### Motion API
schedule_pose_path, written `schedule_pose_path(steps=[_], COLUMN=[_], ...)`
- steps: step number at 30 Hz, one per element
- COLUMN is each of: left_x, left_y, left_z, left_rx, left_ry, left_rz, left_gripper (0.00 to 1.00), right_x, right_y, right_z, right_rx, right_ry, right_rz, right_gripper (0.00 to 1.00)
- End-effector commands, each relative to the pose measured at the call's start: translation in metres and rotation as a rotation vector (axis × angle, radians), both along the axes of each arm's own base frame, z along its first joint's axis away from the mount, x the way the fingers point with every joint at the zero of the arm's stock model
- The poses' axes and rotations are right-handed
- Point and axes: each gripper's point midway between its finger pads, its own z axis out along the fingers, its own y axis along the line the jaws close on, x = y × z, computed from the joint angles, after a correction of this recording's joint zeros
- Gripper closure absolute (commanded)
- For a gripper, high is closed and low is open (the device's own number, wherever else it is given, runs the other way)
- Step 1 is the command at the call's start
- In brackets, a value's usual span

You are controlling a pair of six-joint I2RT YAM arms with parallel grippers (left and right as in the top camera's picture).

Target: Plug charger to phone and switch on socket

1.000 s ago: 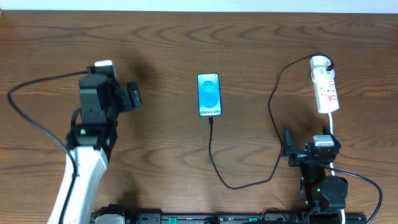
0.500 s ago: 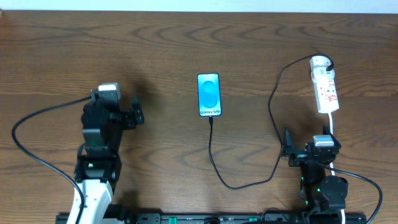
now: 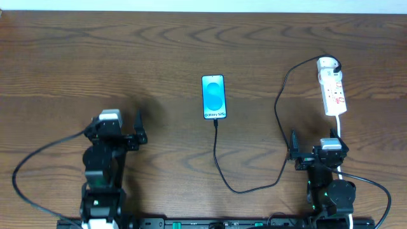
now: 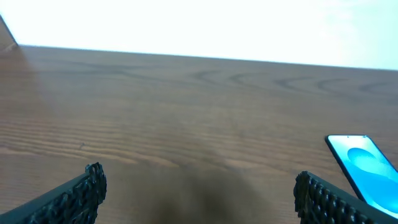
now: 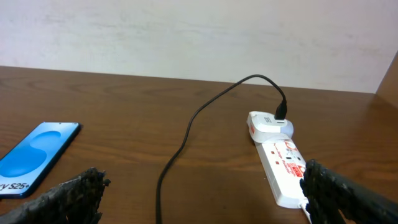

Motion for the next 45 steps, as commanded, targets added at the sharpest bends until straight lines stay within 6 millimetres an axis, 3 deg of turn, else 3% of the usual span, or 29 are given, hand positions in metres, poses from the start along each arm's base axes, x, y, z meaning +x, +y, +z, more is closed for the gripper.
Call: schedule_pose_path(steps=[1,13,25,45], left_x=[-0.009,-0.029,-0.047,-0.047], left_y=[0.001,0.001,0.001,-0.001], left_z=[0.000,-0.008,-0.029,-0.027], left_rx=[0.026,0.041,0.040,0.007], left_ry=[-0.050,-0.153,-0.080,-0.087], left_rz=[-0.001,0.000,0.001,-0.004], left_gripper=[0.02,0.02,0.02,0.02], right_x=[0.000,0.000,0.000,0.000], right_y=[-0.001,-0.001,-0.001,-0.001], right_z=[0.000,0.000,0.000,0.000], right_rx=[-0.008,-0.008,-0.008,-0.008], right_ry=[-0.001,-0.001,-0.001,-0.001], right_rz=[-0.002,-0.002,-0.002,-0.002], right_gripper=[0.01,0.01,0.01,0.01])
